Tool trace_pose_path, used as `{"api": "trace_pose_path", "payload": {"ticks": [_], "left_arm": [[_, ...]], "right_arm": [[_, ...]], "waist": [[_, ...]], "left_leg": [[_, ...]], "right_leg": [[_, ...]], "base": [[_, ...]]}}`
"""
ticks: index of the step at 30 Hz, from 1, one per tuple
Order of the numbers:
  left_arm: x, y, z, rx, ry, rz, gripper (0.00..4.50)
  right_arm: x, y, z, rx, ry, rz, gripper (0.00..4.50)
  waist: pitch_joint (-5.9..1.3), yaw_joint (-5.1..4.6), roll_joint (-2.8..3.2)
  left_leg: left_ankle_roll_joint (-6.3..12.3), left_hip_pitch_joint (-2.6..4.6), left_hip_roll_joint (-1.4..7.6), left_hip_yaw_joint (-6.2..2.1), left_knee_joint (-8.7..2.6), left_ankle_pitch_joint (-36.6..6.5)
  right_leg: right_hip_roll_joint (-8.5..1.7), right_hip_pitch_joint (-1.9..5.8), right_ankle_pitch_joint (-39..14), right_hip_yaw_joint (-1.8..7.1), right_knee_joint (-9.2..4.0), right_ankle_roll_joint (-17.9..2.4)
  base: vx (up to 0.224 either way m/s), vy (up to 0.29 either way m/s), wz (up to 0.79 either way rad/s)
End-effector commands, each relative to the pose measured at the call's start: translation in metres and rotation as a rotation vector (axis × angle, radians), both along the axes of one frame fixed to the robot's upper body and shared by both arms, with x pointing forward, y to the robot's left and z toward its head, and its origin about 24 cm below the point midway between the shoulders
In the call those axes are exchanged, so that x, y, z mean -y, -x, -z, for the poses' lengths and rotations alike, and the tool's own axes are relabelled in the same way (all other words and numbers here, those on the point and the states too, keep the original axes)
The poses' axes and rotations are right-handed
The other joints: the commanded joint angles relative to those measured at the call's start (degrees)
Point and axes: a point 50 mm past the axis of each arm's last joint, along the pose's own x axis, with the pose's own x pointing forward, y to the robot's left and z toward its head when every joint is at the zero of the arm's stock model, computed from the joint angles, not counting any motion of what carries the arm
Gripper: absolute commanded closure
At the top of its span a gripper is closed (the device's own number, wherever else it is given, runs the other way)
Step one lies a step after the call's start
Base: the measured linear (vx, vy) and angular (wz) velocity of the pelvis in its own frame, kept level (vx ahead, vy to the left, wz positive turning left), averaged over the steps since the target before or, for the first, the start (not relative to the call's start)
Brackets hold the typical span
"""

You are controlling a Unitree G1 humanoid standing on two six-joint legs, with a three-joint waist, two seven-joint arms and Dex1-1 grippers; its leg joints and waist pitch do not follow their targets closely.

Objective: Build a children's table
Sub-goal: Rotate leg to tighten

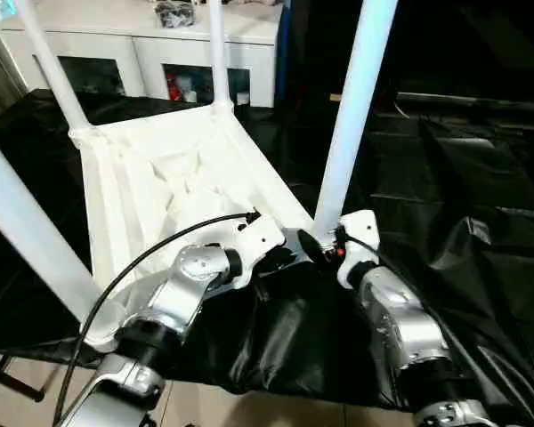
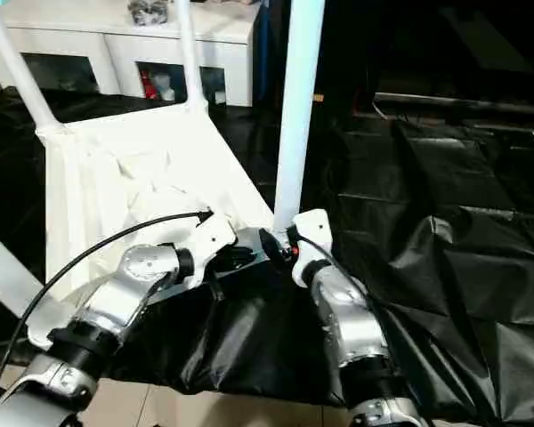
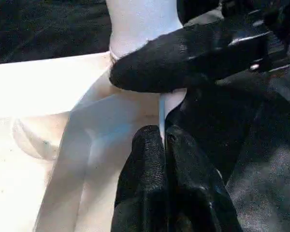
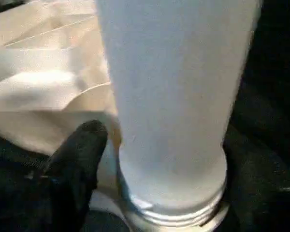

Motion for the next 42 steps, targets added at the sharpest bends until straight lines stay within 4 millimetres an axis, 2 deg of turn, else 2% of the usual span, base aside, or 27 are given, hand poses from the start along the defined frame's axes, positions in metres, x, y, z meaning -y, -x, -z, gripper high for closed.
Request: {"api": "trace_pose_path", "payload": {"ticks": [1,2,6,7,9,12,14,16,20,25,26,29,31,37,39,40,41,42], "left_arm": [[0.014,0.009,-0.008,0.020,0.091,0.121,4.50],[0.008,0.010,-0.007,0.015,0.082,0.131,4.50],[-0.004,0.015,-0.007,-0.013,0.074,0.179,4.50],[-0.007,0.017,-0.007,-0.023,0.073,0.210,4.50],[-0.010,0.020,-0.007,-0.034,0.072,0.234,4.50],[-0.020,0.024,-0.005,-0.075,0.047,0.302,4.50],[-0.024,0.024,-0.005,-0.090,0.042,0.319,4.50],[-0.026,0.023,-0.005,-0.095,0.046,0.319,4.50],[-0.034,0.018,-0.009,-0.110,0.009,0.355,4.50],[-0.035,0.014,-0.012,-0.105,0.001,0.357,4.50],[-0.035,0.013,-0.013,-0.102,0.002,0.358,4.50],[-0.034,0.013,-0.013,-0.100,0.005,0.361,4.50],[-0.033,0.013,-0.012,-0.098,0.009,0.361,4.50],[-0.026,0.013,-0.008,-0.064,0.026,0.308,4.50],[-0.010,0.005,-0.007,-0.033,0.057,0.178,4.50],[-0.010,0.005,-0.007,-0.033,0.057,0.178,4.50],[0.001,0.004,-0.006,-0.037,0.071,0.127,4.50],[0.002,0.004,-0.006,-0.037,0.072,0.125,4.50]], "right_arm": [[-0.019,0.005,-0.011,0.025,-0.021,-0.191,0.38],[-0.009,0.006,-0.012,0.020,-0.015,-0.218,0.38],[0.008,0.008,-0.016,0.018,0.032,-0.306,0.38],[0.013,0.010,-0.017,0.012,0.048,-0.349,0.38],[0.016,0.012,-0.018,0.001,0.059,-0.394,0.38],[0.025,0.020,-0.019,-0.039,0.098,-0.529,0.38],[0.029,0.024,-0.019,-0.059,0.128,-0.586,0.72],[0.030,0.024,-0.019,-0.065,0.136,-0.598,0.72],[0.034,0.025,-0.019,-0.072,0.185,-0.649,1.09],[0.033,0.024,-0.021,-0.067,0.173,-0.653,1.47],[0.032,0.024,-0.022,-0.065,0.171,-0.658,1.51],[0.031,0.025,-0.021,-0.066,0.166,-0.670,1.70],[0.030,0.025,-0.020,-0.066,0.165,-0.674,1.72],[0.024,0.025,-0.016,-0.049,0.133,-0.598,1.74],[0.017,0.014,-0.007,-0.006,0.100,-0.338,1.74],[0.017,0.014,-0.007,-0.006,0.100,-0.338,1.75],[0.010,0.010,-0.001,-0.007,0.052,-0.207,1.75],[0.009,0.010,-0.001,-0.007,0.049,-0.203,1.75]], "waist": [[-3.38,0.42,-0.69],[-3.31,0.53,-0.57],[-3.41,1.18,-0.34],[-3.47,1.46,-0.68],[-3.31,1.44,-0.40],[-3.29,1.62,-0.52],[-3.21,1.86,-0.56],[-3.20,1.93,-0.62],[-3.28,2.04,-0.81],[-3.44,2.09,-0.92],[-3.46,2.17,-1.14],[-3.41,2.28,-1.08],[-3.39,2.35,-0.83],[-3.24,2.23,-1.06],[-3.09,1.89,-1.07],[-3.10,1.62,-1.21],[-3.13,1.31,-1.45],[-3.04,1.08,-1.38]], "left_leg": [[2.95,0.42,1.23,-0.75,-3.42,-15.53],[3.46,0.52,1.25,-0.62,-3.27,-15.05],[3.66,0.55,1.42,-0.55,-3.24,-13.07],[3.63,0.54,1.50,-0.72,-3.29,-12.87],[3.54,0.60,1.59,-0.57,-3.33,-13.19],[3.43,0.72,1.54,-0.52,-3.33,-14.44],[3.27,0.74,1.58,-0.42,-3.30,-14.70],[3.20,0.72,1.59,-0.42,-3.30,-14.40],[2.98,0.66,1.52,-0.46,-3.22,-14.07],[3.32,0.64,1.55,-0.44,-3.10,-12.47],[3.65,0.62,1.58,-0.42,-3.05,-11.88],[3.73,0.63,1.58,-0.36,-3.00,-11.89],[3.54,0.69,1.57,-0.38,-3.01,-12.19],[2.71,0.74,1.50,-0.44,-3.12,-13.67],[1.88,0.74,1.43,-0.45,-3.17,-14.60],[1.20,0.77,1.21,-0.53,-3.17,-15.05],[0.72,0.60,1.25,-0.77,-3.34,-15.22],[0.64,0.57,1.24,-0.78,-3.42,-15.46]], "right_leg": [[-2.95,2.51,-14.78,1.75,-3.81,-10.72],[-2.98,2.27,-14.93,1.84,-3.85,-10.96],[-2.91,2.34,-13.95,1.77,-3.58,-11.39],[-3.02,2.58,-14.08,1.65,-3.33,-11.39],[-2.95,2.26,-14.15,1.77,-3.44,-11.51],[-2.88,2.32,-15.31,1.70,-3.48,-11.36],[-2.88,2.26,-16.45,1.74,-3.56,-10.97],[-2.90,2.23,-16.79,1.75,-3.56,-10.92],[-3.08,2.24,-18.03,1.76,-3.63,-10.41],[-2.99,2.33,-15.10,1.73,-3.24,-11.36],[-2.99,2.38,-14.10,1.70,-3.07,-11.77],[-3.02,2.37,-14.00,1.72,-3.10,-11.98],[-3.01,2.35,-14.42,1.71,-3.16,-11.92],[-3.03,2.25,-17.18,1.74,-3.49,-11.01],[-3.03,2.01,-19.11,1.78,-3.72,-10.41],[-3.09,1.95,-21.20,1.67,-3.92,-9.87],[-3.20,2.15,-22.58,1.56,-3.97,-9.21],[-3.15,2.10,-23.25,1.57,-4.05,-8.88]], "base": [[0.000,0.000,0.00],[0.000,0.000,0.00],[0.000,0.000,0.00],[0.000,0.000,0.00],[0.000,0.000,0.00],[0.000,0.000,0.00],[0.000,0.000,0.00],[0.000,0.000,0.00],[0.000,0.000,0.00],[0.000,0.000,0.00],[0.000,0.000,0.00],[0.000,0.000,0.00],[0.000,0.000,0.00],[0.000,0.000,0.00],[0.000,0.000,0.00],[0.000,0.000,0.00],[0.000,0.000,0.00],[0.000,0.000,0.00]]}}
